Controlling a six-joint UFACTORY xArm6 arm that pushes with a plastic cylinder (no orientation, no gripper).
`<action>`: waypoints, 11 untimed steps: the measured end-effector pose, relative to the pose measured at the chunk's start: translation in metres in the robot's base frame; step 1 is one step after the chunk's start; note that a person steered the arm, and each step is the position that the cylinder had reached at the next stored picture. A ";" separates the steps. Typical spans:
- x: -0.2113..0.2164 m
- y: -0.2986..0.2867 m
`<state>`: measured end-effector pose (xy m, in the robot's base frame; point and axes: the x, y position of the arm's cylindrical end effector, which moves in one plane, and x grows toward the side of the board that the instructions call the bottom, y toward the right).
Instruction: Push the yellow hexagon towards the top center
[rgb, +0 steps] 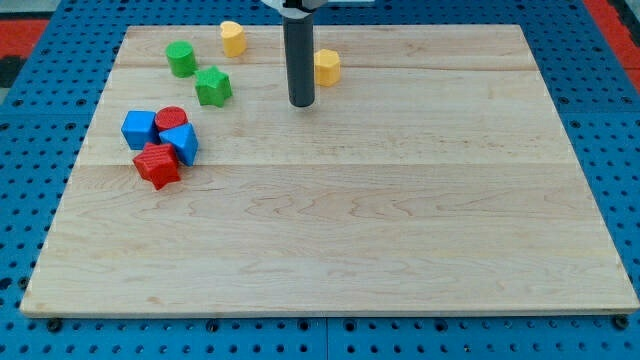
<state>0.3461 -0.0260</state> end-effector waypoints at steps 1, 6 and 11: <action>0.008 0.000; 0.008 0.004; -0.089 0.047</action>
